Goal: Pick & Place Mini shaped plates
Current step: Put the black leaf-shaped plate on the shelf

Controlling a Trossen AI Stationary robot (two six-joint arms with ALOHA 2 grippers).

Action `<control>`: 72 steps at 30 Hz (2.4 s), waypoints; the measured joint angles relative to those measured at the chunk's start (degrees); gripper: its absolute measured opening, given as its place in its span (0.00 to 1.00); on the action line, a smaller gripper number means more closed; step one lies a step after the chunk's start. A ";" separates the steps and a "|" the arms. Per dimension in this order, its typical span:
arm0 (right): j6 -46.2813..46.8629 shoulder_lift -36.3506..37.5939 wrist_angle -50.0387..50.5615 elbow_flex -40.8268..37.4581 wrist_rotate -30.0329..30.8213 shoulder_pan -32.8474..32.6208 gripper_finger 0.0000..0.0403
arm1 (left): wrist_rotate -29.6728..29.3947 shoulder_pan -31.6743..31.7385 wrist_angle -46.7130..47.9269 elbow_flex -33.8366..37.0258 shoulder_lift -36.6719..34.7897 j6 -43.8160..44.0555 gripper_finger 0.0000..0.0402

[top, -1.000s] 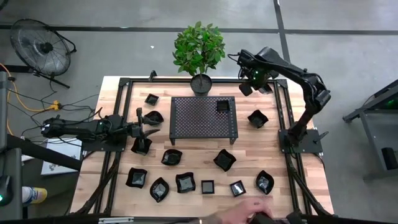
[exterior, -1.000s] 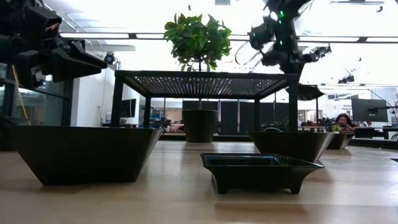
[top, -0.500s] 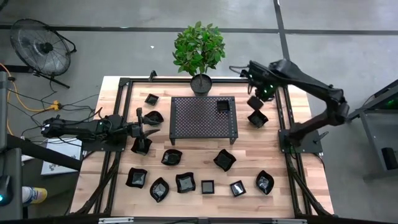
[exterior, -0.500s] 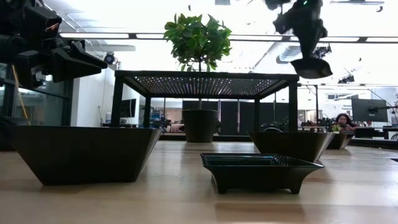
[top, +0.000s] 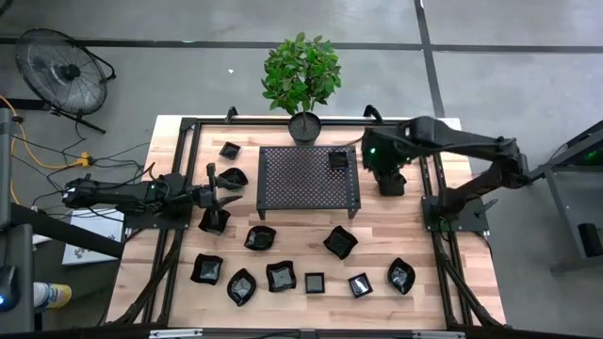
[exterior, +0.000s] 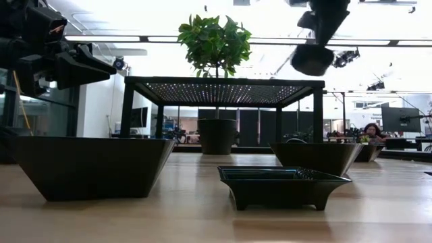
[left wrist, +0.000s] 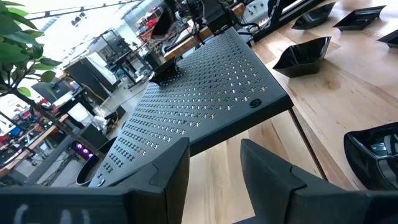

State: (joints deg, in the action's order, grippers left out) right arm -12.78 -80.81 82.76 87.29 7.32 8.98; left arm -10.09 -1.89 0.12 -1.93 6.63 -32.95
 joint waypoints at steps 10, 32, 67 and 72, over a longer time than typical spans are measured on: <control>-30.31 -3.19 -13.38 0.00 1.13 -7.53 0.00 | 0.00 0.00 0.00 0.00 0.00 0.01 0.35; -51.39 -16.52 -34.23 0.07 6.64 -8.25 0.00 | 0.00 0.00 0.00 0.00 -0.02 0.02 0.35; -43.92 -18.82 -32.05 -0.02 1.83 -5.67 0.00 | 0.00 0.00 0.00 0.00 -0.01 0.00 0.35; -40.77 -18.82 -32.10 -0.02 0.49 -5.61 0.01 | 0.00 0.00 0.00 -0.01 0.00 0.02 0.35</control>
State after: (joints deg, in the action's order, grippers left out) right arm -53.55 -99.63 50.65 87.26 7.81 3.37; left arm -10.09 -1.89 0.12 -1.94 6.63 -32.93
